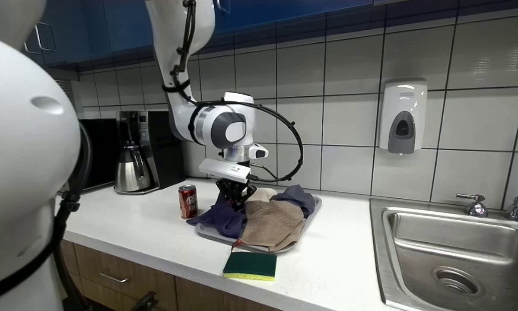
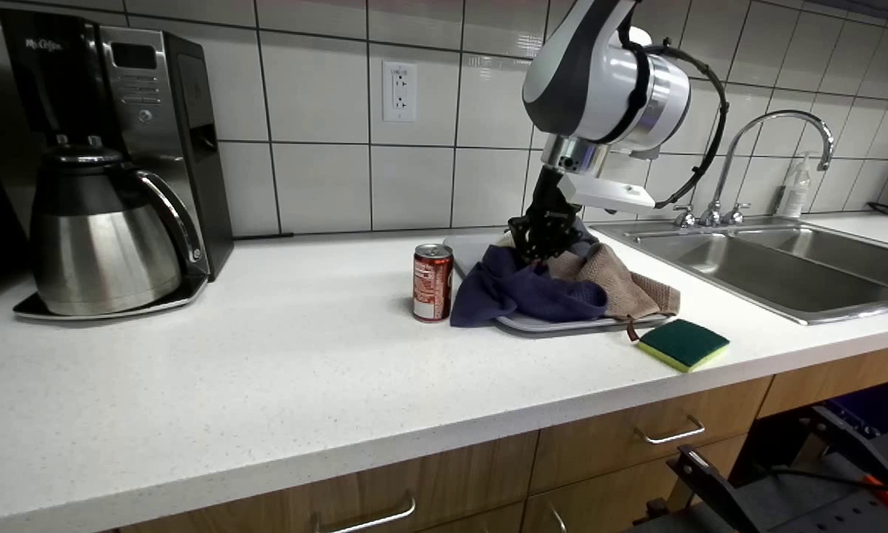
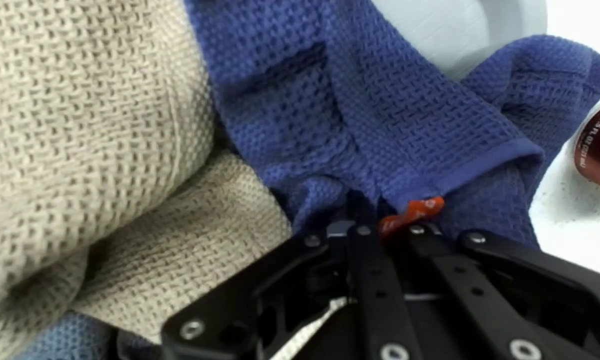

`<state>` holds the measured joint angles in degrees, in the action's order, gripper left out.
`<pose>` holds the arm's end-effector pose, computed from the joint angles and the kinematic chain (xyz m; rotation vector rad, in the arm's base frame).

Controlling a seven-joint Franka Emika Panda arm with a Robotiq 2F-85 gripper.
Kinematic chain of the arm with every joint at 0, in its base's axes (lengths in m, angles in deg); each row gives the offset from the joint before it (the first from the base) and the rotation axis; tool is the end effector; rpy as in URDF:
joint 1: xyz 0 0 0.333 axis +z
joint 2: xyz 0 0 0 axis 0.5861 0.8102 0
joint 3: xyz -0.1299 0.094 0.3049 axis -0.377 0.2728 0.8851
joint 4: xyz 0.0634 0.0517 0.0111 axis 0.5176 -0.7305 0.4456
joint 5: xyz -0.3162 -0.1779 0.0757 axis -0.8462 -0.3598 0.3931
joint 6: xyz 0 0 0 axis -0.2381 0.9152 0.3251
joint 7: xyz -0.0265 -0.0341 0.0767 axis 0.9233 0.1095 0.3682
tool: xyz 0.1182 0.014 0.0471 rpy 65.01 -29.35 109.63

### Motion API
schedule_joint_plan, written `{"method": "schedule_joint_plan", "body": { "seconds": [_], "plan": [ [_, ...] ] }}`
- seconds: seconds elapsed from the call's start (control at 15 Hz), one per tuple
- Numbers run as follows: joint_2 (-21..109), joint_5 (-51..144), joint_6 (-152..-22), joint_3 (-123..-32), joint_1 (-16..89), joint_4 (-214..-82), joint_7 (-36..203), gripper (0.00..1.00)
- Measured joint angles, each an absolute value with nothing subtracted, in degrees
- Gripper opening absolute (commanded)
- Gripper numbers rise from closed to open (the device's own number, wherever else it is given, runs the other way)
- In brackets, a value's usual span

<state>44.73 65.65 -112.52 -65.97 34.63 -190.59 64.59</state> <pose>0.5223 0.0448 0.2421 -2.9919 -0.1297 -0.2133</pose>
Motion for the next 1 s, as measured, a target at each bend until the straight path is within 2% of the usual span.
{"method": "schedule_joint_plan", "body": {
  "seconds": [1.0],
  "plan": [
    [28.9, 72.0, -112.3, -65.3, 34.5, -199.4, 62.8, 0.02]
  ]
}}
